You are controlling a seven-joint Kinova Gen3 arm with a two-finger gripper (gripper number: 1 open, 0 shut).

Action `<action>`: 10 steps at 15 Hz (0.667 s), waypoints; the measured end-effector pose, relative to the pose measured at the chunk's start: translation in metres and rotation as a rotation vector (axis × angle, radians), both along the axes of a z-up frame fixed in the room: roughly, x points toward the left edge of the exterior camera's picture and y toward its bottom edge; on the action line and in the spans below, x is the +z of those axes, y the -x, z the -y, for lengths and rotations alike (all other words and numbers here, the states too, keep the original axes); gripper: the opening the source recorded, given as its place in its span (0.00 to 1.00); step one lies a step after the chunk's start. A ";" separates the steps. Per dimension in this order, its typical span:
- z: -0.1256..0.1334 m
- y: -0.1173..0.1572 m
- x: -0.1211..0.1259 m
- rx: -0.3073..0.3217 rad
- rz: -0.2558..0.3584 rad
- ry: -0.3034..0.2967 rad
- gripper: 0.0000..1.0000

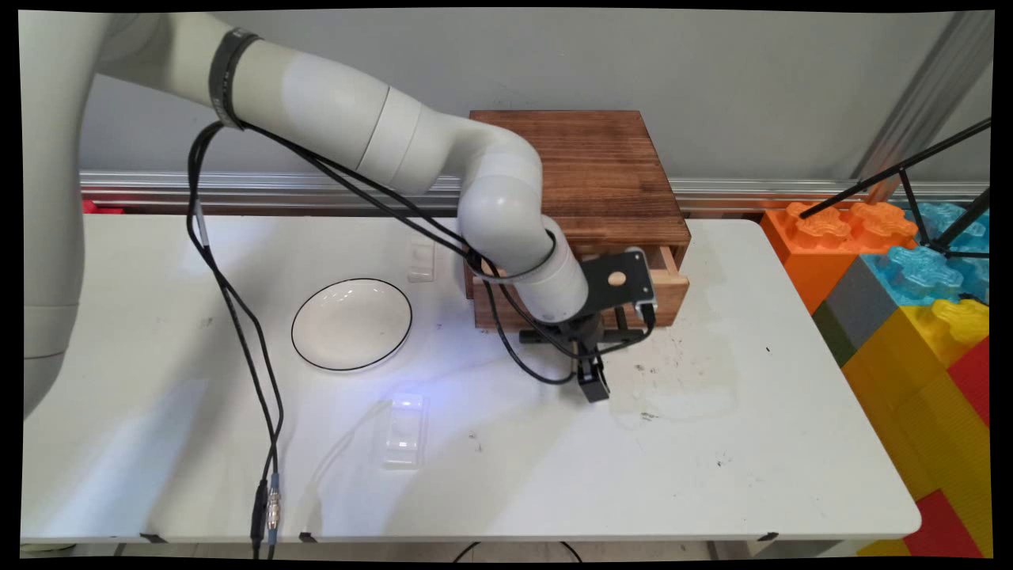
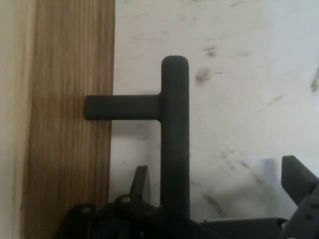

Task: Open the drawer

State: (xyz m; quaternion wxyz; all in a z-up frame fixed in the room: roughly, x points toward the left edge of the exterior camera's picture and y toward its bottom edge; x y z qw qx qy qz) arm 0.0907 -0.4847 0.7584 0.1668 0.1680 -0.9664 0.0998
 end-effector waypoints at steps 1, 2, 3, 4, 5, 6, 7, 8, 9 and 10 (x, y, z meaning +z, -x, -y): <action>-0.003 0.001 0.000 0.001 -0.004 -0.008 1.00; -0.006 0.002 -0.001 0.002 -0.007 -0.015 1.00; -0.011 0.004 -0.001 0.003 -0.014 -0.027 1.00; -0.016 0.006 -0.001 0.002 -0.020 -0.039 1.00; -0.021 0.008 -0.001 -0.001 -0.026 -0.049 1.00; -0.026 0.010 0.000 -0.004 -0.032 -0.061 1.00; -0.032 0.011 0.001 -0.005 -0.038 -0.071 1.00; -0.035 0.013 0.002 -0.007 -0.043 -0.078 1.00; -0.040 0.015 0.003 -0.010 -0.048 -0.087 1.00; -0.045 0.016 0.004 -0.013 -0.052 -0.095 1.00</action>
